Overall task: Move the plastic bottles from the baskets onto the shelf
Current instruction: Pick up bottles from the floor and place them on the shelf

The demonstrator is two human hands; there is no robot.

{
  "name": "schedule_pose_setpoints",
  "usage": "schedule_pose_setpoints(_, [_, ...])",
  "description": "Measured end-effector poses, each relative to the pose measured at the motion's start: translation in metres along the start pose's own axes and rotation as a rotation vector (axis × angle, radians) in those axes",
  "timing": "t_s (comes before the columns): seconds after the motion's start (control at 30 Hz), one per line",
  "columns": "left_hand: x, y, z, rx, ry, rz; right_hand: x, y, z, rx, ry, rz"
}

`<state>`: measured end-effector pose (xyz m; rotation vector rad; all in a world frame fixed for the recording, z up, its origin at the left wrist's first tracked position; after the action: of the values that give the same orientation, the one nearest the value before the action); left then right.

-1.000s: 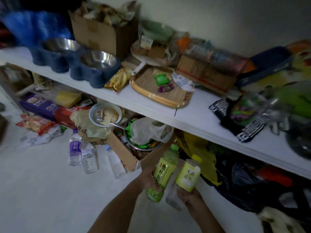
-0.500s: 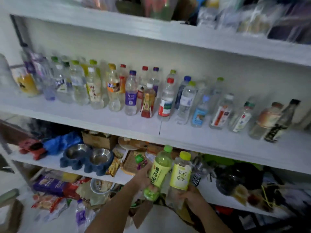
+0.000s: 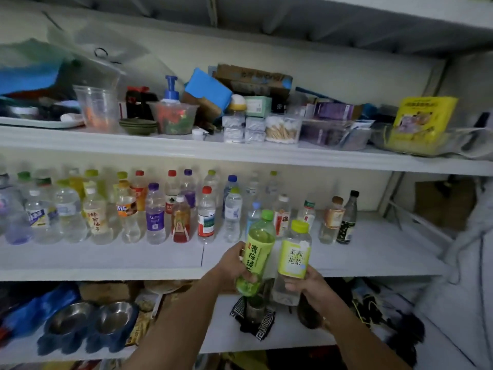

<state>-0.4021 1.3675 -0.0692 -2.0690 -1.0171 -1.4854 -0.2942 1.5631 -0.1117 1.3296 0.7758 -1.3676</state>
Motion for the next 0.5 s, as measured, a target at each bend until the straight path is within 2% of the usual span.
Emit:
schedule_pose_setpoints(0.17, [0.035, -0.05, 0.056, -0.019, -0.088, 0.05, -0.023, -0.004, -0.077, 0.078, 0.017, -0.009])
schedule_pose_setpoints(0.37, [0.076, -0.117, 0.129, -0.017, 0.063, 0.075, -0.055, -0.03, -0.174, 0.109, 0.028, -0.047])
schedule_pose_setpoints(0.5, [0.089, -0.156, 0.163, 0.058, 0.145, 0.076, -0.07, -0.053, -0.223, 0.106, 0.03, -0.074])
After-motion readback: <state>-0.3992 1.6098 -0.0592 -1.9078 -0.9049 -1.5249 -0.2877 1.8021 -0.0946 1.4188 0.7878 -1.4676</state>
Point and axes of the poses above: each hand's wrist, its own y-axis away from the middle knuckle, its own z-axis out of the palm, x = y × z, the point moved 4 cm from there along -y, towards the middle knuckle, and after that the axes turned 5 degrees about -x, right-handed, at the moved point
